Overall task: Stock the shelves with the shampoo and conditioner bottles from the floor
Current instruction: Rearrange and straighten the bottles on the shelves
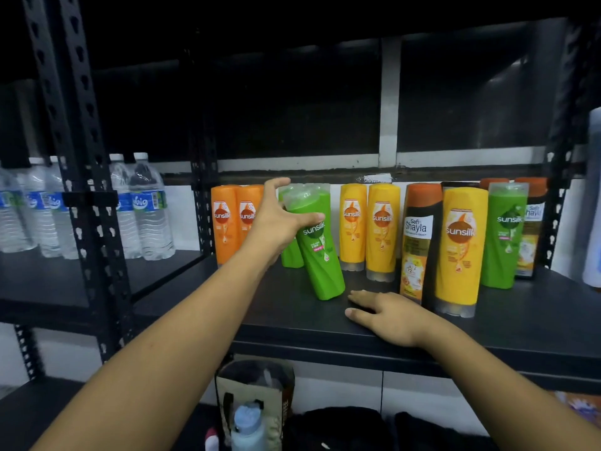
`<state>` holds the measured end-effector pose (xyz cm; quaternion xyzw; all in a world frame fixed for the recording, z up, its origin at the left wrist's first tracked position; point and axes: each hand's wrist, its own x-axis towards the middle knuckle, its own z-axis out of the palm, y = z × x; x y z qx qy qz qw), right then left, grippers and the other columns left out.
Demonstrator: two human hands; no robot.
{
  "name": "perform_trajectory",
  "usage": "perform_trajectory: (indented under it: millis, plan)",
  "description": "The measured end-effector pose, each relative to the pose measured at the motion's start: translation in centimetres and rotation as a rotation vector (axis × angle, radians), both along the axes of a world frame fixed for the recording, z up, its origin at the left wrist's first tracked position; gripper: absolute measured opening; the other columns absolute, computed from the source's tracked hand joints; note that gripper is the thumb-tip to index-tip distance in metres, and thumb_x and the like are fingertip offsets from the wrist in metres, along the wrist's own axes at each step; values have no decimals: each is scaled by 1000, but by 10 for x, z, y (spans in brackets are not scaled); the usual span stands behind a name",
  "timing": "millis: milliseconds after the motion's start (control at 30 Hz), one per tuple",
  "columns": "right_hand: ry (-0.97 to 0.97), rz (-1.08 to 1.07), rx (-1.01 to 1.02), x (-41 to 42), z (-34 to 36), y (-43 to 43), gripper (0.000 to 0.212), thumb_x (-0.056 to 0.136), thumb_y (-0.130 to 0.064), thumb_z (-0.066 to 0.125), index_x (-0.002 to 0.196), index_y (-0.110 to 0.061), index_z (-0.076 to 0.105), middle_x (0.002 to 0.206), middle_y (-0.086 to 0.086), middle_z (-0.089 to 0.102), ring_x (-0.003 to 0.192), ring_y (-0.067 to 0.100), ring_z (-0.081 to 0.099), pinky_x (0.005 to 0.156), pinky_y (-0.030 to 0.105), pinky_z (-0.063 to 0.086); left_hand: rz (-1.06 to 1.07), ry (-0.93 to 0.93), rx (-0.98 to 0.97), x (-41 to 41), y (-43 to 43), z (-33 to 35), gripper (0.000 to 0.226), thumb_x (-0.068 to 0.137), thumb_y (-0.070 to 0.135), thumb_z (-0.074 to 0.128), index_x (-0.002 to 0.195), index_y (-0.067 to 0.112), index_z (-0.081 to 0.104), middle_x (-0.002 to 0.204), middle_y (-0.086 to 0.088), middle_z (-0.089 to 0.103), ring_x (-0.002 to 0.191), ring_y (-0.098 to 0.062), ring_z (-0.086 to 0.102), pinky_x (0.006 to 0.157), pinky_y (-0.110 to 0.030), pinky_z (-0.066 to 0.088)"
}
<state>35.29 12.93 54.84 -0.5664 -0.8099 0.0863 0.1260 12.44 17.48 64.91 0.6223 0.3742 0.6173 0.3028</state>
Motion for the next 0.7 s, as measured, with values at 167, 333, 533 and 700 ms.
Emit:
perform_trajectory:
  millis: [167, 333, 533, 700]
  plan:
    - [8, -4, 12, 1, -2, 1, 63, 100, -63, 40, 155, -32, 37, 162, -10, 33, 149, 15, 31, 122, 36, 26, -44, 70, -1, 22, 10, 0, 69, 78, 16, 89, 133, 26, 50, 121, -3, 72, 103, -17, 73, 89, -40, 62]
    - [9, 1, 17, 1, -3, 1, 64, 100, -62, 40, 155, -31, 37, 163, -11, 32, 150, 16, 30, 122, 37, 25, 44, 280, -49, 39, 10, -21, 80, 95, 53, 65, 159, 33, 22, 162, -1, 37, 148, -22, 35, 116, -46, 37]
    - [-3, 12, 20, 0, 0, -3, 62, 102, -59, 39, 156, -29, 36, 164, -9, 30, 150, 17, 29, 122, 36, 24, 3, 464, -56, 42, -4, -54, 96, 93, 48, 70, 162, 29, 6, 162, 6, 35, 146, -15, 35, 117, -40, 33]
    - [-41, 16, 9, -1, 0, -1, 62, 102, -60, 36, 157, -31, 33, 165, -9, 28, 151, 18, 27, 123, 38, 24, -8, 504, -91, 27, 9, -83, 78, 86, 30, 82, 144, 31, 31, 134, 15, 58, 127, -12, 56, 111, -43, 47]
